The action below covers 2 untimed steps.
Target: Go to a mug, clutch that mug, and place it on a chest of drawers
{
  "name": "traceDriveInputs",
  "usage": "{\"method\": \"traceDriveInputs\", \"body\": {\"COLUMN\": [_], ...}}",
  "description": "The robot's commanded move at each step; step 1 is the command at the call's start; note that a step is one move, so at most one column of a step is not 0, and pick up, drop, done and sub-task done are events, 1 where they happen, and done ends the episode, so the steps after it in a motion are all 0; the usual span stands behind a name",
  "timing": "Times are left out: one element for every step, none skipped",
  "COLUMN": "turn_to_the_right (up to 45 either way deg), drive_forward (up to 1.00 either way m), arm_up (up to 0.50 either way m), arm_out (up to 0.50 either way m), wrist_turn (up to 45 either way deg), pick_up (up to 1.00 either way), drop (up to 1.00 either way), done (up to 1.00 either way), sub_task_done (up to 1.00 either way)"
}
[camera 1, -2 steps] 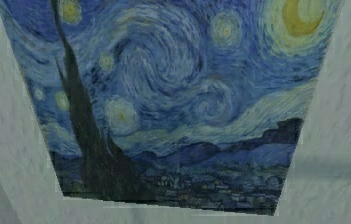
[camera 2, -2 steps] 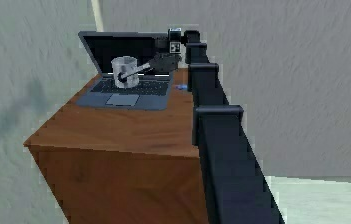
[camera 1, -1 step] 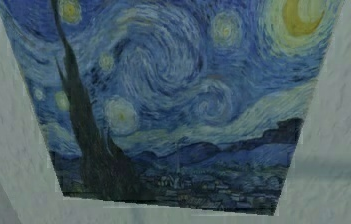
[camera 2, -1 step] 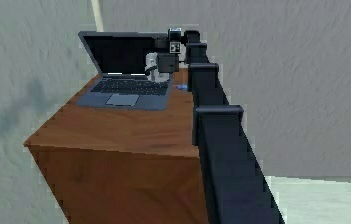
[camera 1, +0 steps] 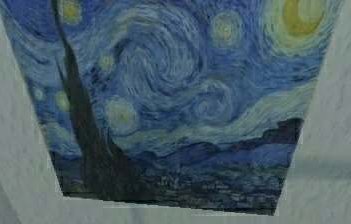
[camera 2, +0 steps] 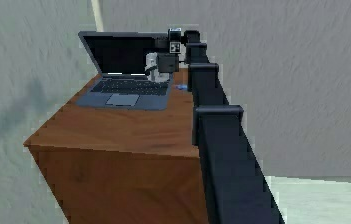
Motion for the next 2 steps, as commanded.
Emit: {"method": "traceDriveInputs", "body": {"turn_to_the_right": [0.0,0.0], "drive_forward": [0.00,0.00], "arm_up": [0.00,0.00], "arm_out": [0.00,-0.10], "wrist_turn": [0.0,0.0], "pick_up": [0.00,0.00], "drop": [1.00,0.00], "done": [0.00,0.00], "sub_task_done": [0.00,0.00]}}
